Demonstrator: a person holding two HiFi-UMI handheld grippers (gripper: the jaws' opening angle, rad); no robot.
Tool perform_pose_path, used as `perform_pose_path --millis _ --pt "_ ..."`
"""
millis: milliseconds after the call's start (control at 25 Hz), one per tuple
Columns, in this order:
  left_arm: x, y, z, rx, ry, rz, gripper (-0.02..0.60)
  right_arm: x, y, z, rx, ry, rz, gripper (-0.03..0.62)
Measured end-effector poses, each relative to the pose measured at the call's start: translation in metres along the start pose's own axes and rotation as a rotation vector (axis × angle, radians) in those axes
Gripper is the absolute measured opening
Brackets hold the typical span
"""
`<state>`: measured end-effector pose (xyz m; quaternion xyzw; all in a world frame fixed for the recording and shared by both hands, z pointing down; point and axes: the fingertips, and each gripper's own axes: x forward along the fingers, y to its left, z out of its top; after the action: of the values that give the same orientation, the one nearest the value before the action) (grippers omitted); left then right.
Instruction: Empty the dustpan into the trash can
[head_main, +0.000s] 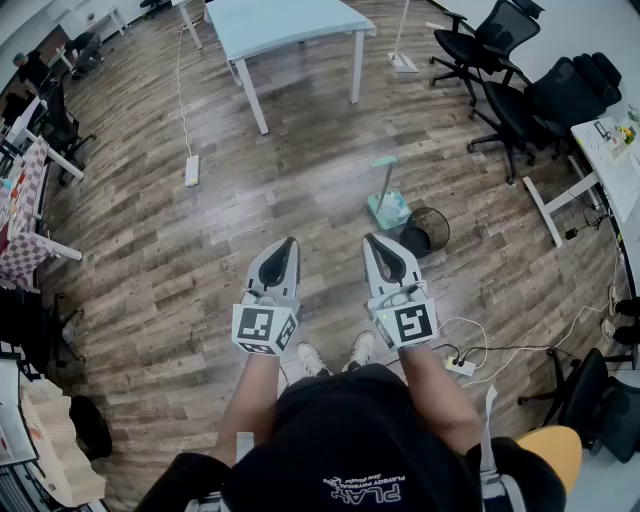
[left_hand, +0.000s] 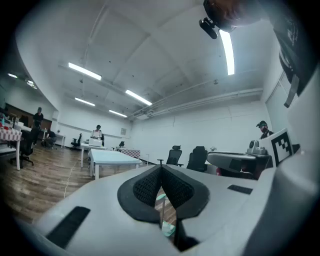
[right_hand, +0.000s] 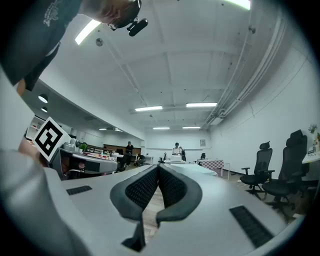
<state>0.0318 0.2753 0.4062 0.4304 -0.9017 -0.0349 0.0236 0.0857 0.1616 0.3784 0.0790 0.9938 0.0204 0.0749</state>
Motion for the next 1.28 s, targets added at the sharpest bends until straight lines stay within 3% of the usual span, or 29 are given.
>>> perform_pose_path --millis 520,960,1280 --pt "-0.007 0.006 -0.007 0.024 0.023 -0.04 0.021 0.012 0.026 -0.003 -0.007 -0.017 0.011 0.025" --pt "-0.024 0.048 -0.005 0.044 0.02 -0.082 0.021 0.019 0.058 -0.008 -0.035 -0.033 -0.041 0.025" --pt "0.01 0.045 -0.015 0.045 0.051 -0.149 0.021 0.023 0.031 -0.023 -0.015 -0.025 -0.101 0.025"
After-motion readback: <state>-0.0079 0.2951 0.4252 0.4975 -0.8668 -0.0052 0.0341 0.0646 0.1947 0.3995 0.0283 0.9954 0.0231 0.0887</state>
